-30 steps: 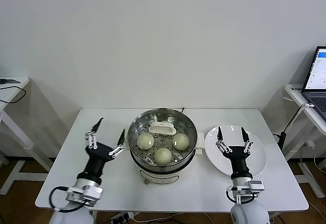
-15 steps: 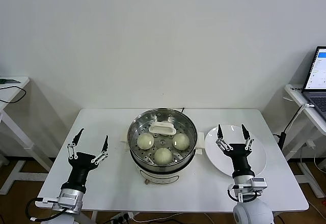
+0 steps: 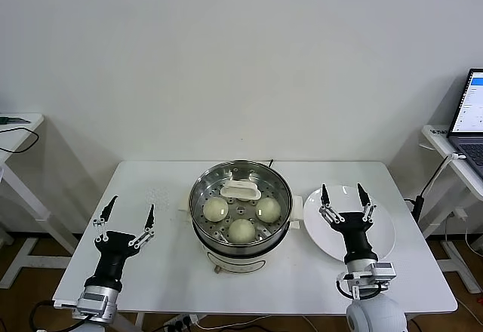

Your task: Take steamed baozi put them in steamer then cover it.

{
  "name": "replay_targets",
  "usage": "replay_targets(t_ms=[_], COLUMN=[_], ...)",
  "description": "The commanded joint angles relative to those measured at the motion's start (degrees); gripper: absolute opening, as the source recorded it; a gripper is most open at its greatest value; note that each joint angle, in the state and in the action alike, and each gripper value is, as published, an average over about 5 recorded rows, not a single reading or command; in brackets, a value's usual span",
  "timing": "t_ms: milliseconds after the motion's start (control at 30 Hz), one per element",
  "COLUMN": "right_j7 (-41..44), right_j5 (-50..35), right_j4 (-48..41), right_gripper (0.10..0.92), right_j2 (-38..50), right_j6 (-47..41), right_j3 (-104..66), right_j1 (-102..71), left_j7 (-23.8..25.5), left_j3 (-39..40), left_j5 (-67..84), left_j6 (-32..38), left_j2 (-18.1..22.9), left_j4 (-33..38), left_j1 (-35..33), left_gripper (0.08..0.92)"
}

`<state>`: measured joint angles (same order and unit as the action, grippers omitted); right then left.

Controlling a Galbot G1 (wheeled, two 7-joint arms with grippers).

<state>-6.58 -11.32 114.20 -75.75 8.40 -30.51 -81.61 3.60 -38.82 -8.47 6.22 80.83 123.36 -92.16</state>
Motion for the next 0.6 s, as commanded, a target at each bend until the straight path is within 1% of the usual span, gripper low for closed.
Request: replay_targets(t_ms=[33, 600], right_j7=[-0.18, -0.38], right_j5=[0.46, 0.62], right_j4=[0.68, 0.98], right_gripper=[0.823, 0.823], right_j2=[0.2, 0.55], right_j6=[-1.04, -1.38], right_j3=[-0.15, -0.16], right_j1=[-0.15, -0.15], left_j7=[0.2, 0.65], left_j3=[-0.87, -1.04], left_j5=[1.21, 1.28], left_j6=[0.61, 0.51], left_j2=[0.23, 0.26], left_j4=[-0.06, -0.14], left_j1=[-0.38, -0.71], left_gripper=[0.823, 0.823])
